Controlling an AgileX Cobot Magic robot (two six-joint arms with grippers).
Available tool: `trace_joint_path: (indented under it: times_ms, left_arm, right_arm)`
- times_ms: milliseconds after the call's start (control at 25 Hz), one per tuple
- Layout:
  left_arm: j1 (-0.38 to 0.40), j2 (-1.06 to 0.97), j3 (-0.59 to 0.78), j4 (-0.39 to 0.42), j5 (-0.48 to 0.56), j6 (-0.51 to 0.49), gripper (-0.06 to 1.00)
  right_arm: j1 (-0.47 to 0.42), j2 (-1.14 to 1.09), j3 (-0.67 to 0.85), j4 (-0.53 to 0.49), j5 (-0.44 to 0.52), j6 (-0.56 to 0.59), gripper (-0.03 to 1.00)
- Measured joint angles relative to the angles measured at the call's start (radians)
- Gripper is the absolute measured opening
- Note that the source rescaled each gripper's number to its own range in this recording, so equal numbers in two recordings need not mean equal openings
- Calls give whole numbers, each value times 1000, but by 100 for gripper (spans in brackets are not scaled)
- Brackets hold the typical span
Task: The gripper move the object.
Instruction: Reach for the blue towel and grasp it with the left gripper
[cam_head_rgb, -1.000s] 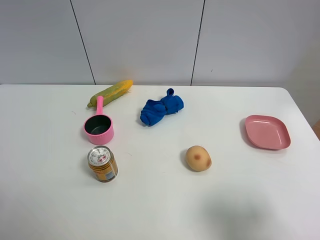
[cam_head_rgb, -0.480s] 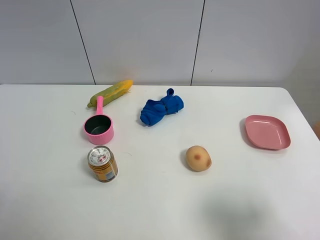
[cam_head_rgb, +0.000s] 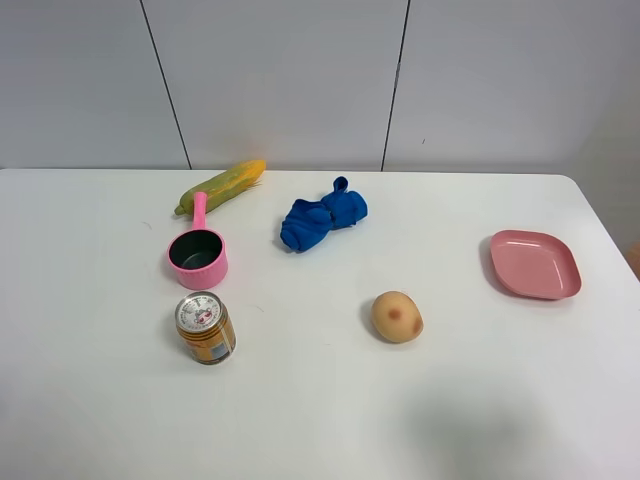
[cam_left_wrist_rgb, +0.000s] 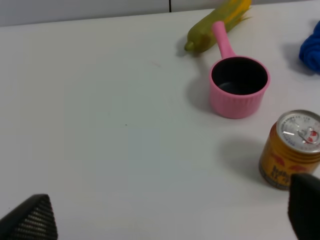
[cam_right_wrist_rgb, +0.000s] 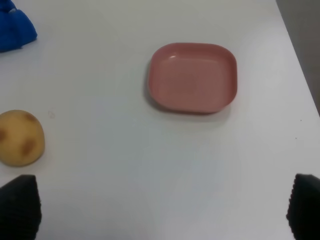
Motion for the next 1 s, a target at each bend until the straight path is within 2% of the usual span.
trace_joint_path:
  times_ms: [160, 320, 560, 760, 1000]
  left_arm:
    - [0, 0, 0, 17, 0, -25, 90]
    - [0, 0, 0, 30, 0, -38, 96]
    - [0, 43, -16, 47, -6, -48, 97]
    - [0, 178, -165, 50, -40, -43, 97]
    - [-24, 410, -325, 47, -70, 13, 97]
  right_arm:
    - [0, 0, 0, 0, 0, 0, 100]
    - [0, 0, 0, 0, 0, 0, 100]
    - [0, 0, 0, 0, 0, 0, 100]
    - [0, 0, 0, 0, 0, 0, 100]
    - [0, 0, 0, 0, 0, 0, 100]
